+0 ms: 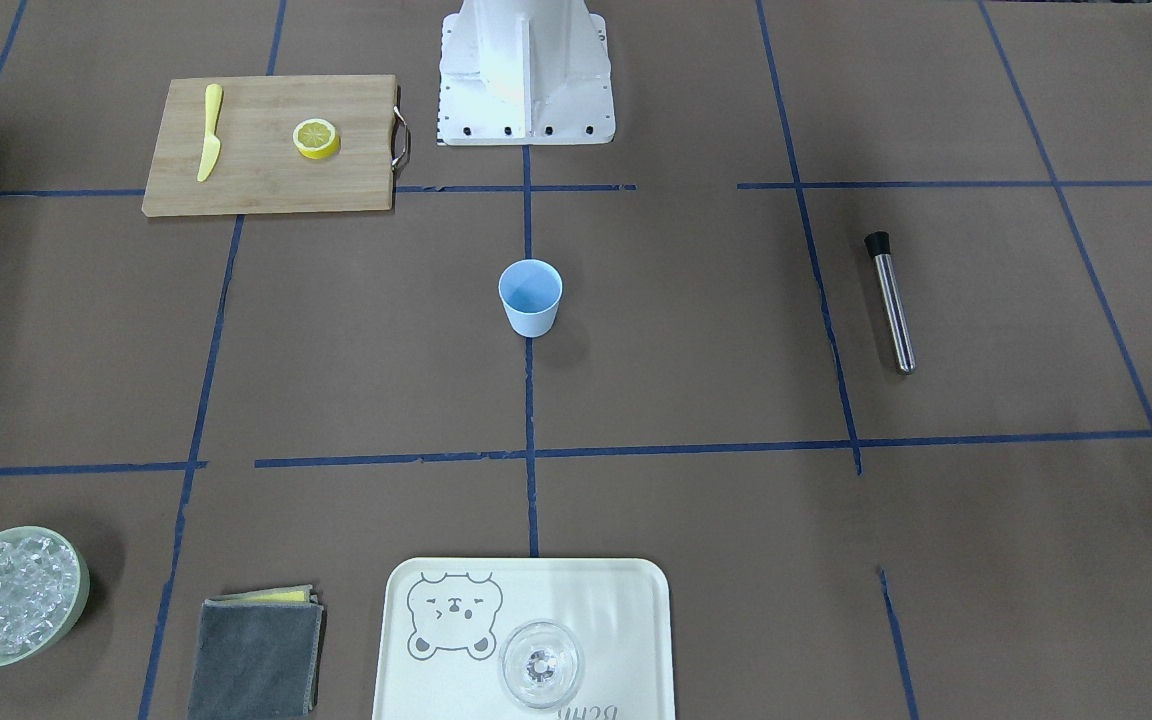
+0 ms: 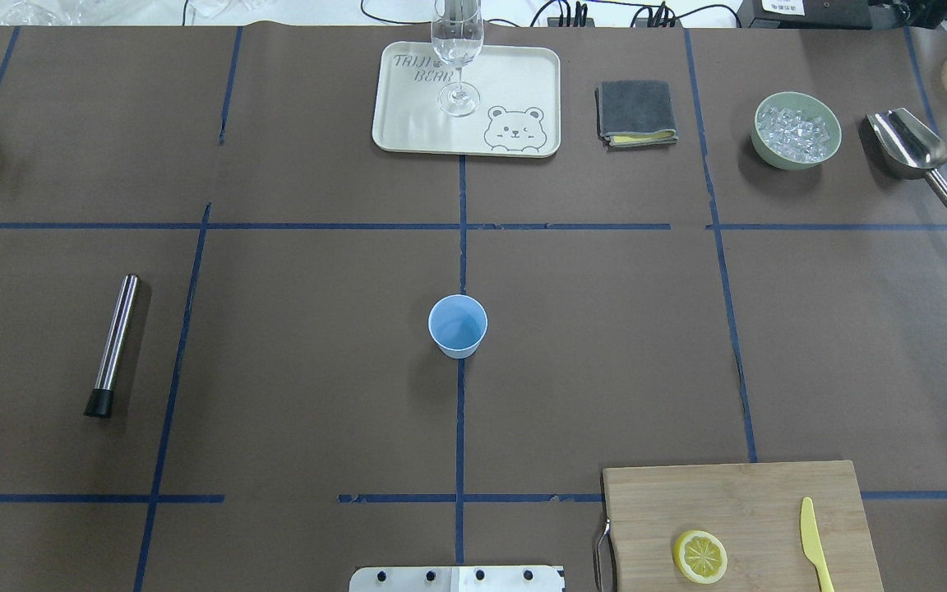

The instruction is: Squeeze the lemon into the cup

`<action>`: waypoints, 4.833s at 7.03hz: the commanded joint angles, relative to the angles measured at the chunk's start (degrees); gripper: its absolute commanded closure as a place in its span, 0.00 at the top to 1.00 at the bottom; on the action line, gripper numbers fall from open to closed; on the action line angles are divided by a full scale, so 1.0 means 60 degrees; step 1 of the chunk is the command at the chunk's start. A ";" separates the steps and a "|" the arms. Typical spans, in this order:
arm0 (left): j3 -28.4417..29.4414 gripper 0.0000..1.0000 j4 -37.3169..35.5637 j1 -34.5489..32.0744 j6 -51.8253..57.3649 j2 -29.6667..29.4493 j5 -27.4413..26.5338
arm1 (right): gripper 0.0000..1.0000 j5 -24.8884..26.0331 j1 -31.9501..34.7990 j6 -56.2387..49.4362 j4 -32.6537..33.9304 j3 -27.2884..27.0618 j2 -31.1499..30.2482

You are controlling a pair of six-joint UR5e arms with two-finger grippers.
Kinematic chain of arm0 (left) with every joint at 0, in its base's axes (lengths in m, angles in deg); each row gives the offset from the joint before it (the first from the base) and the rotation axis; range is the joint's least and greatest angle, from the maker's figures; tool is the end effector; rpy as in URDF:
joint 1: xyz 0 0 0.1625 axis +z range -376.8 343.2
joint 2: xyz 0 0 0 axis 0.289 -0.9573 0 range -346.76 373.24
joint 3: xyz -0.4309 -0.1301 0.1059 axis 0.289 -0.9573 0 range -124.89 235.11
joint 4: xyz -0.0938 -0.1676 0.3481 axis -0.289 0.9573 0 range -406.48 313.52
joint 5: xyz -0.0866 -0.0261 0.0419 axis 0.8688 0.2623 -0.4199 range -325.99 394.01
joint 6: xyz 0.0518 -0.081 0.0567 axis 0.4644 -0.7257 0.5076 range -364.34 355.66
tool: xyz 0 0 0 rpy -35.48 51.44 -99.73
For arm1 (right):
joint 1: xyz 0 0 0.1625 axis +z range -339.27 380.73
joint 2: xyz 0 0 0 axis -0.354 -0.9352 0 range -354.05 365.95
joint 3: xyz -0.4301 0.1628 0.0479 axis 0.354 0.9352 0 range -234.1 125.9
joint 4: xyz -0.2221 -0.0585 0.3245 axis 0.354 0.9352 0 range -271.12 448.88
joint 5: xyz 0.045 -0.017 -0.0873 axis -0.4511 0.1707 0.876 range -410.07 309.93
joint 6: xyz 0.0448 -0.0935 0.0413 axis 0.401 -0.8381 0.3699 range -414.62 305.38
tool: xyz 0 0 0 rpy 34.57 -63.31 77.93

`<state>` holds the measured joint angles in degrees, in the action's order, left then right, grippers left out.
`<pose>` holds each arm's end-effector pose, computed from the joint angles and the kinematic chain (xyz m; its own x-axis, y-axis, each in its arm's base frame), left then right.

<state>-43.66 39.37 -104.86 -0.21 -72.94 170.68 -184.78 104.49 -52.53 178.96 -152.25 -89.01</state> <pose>-0.0371 -0.4446 0.6668 0.6812 0.1052 -0.7245 -0.0831 0.9943 0.0663 0.0069 -0.4412 0.6761 0.7058 -0.0792 0.7040 0.0831 0.9961 0.0288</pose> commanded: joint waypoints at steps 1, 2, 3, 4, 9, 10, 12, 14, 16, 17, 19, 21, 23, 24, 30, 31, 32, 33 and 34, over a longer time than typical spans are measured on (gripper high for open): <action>-0.0119 1.00 -0.0027 -0.0001 0.0189 -0.0051 0.0001 | 1.00 0.0461 0.0000 0.0004 0.0002 0.0011 0.0021; -0.0353 1.00 -0.0041 0.0013 0.0190 -0.0037 -0.0014 | 1.00 0.0450 0.0000 0.0033 0.0002 0.0040 0.0007; -0.0369 1.00 -0.0027 0.0014 0.0190 -0.0037 -0.0101 | 1.00 0.0464 0.0000 0.0033 0.0002 0.0069 0.0006; -0.0399 1.00 0.0002 0.0014 0.0103 -0.0022 -0.0015 | 1.00 0.0435 0.0000 0.0048 0.0002 0.0084 -0.0023; -0.0443 1.00 0.0090 0.0014 0.0161 -0.0037 0.0279 | 1.00 0.0245 -0.0072 0.0033 -0.0929 -0.0048 -0.0023; -0.0457 1.00 0.0105 -0.0001 0.0190 -0.0037 0.0279 | 1.00 -0.0422 -0.0247 0.0077 -0.1196 -0.0048 -0.0124; -0.0531 1.00 0.0105 -0.0001 0.0161 0.0007 0.0279 | 1.00 -0.0415 -0.1531 0.2156 -0.1359 -0.1473 -0.0445; -0.0531 1.00 0.0265 -0.0001 0.0132 0.0007 0.0279 | 1.00 -0.0136 -0.3679 0.5639 -0.2369 -0.3059 -0.0989; -0.0531 1.00 0.0397 0.0013 0.0117 0.0007 0.0293 | 1.00 0.1394 -0.6562 0.9494 -0.3286 -0.4204 -0.0916; -0.0502 1.00 0.0790 0.0014 0.0132 0.0007 0.0279 | 1.00 0.2330 -0.7708 0.9801 -0.3511 -0.4513 -0.0931; -0.0501 1.00 0.1393 0.0014 0.0117 0.0065 0.0279 | 1.00 0.4333 -1.0254 1.1887 -0.3513 -0.4981 -0.0916; -0.0473 1.00 0.1975 0.0014 0.0147 0.0095 0.0264 | 1.00 0.6168 -1.2469 1.3456 -0.3528 -0.5145 -0.0931; -0.0472 1.00 0.2214 0.0014 0.0117 0.0256 0.0264 | 1.00 0.7715 -1.3883 1.4719 -0.3557 -0.5160 -0.0874; -0.0487 1.00 0.2214 0.0014 0.0132 0.0256 0.0264 | 1.00 0.7875 -1.4206 1.4943 -0.3543 -0.5131 -0.0844; -0.0560 1.00 0.2958 -0.0016 0.0074 0.0650 0.0279 | 0.96 0.7701 -1.4166 1.4857 -0.3543 -0.4589 -0.0814; -0.0546 1.00 0.3048 -0.0016 0.0088 0.0681 0.0279 | 0.93 0.7715 -1.4121 1.4843 -0.3543 -0.4574 -0.0814; -0.0560 1.00 0.3049 -0.0030 0.0088 0.0681 0.0279 | 0.89 0.7715 -1.4063 1.4843 -0.3543 -0.4574 -0.0814; -0.0560 1.00 0.3049 -0.0030 0.0088 0.0695 0.0279 | 0.86 0.7715 -1.4033 1.4843 -0.3528 -0.4560 -0.0799; -0.0560 1.00 0.3049 -0.0030 0.0088 0.0696 0.0279 | 0.82 0.7715 -1.4004 1.4843 -0.3528 -0.4560 -0.0799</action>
<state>-47.01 57.61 -105.02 0.32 -68.82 172.35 -138.49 20.22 36.52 157.76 -179.65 -93.84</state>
